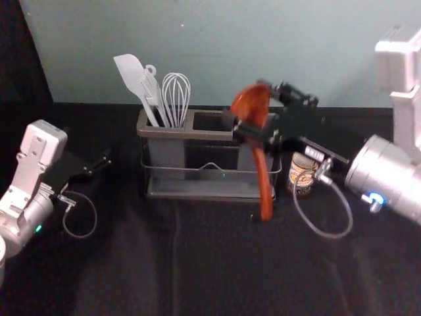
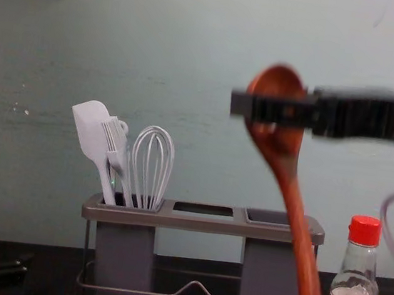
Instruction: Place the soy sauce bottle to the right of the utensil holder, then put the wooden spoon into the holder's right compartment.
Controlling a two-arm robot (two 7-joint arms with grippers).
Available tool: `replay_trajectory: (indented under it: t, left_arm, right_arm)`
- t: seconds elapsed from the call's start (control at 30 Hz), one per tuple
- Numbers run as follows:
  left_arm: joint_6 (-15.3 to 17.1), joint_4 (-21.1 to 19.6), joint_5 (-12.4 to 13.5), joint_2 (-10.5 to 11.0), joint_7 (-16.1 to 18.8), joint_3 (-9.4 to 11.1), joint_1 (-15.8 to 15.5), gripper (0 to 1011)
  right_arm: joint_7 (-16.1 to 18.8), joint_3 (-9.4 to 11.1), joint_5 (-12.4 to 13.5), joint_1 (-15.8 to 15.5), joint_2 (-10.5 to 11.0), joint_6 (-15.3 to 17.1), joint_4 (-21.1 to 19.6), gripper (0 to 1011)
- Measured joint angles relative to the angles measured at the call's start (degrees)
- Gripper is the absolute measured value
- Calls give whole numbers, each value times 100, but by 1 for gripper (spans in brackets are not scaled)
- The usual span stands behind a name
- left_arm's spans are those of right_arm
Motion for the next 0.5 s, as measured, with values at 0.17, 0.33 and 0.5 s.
replay_trajectory:
  t: [0.17,0.33,0.5]
  left_arm:
    - [0,0,0,0,0,0,0,1005]
    - [0,0,0,0,0,0,0,1005]
    - [0,0,0,0,0,0,0,1005]
  right_arm:
    - [-174,93,144,244,-122,10,59,830]
    - [-394,124,239,639,-292,28,311,830]
    - [-571,104,287,1025,-441,75,624,830]
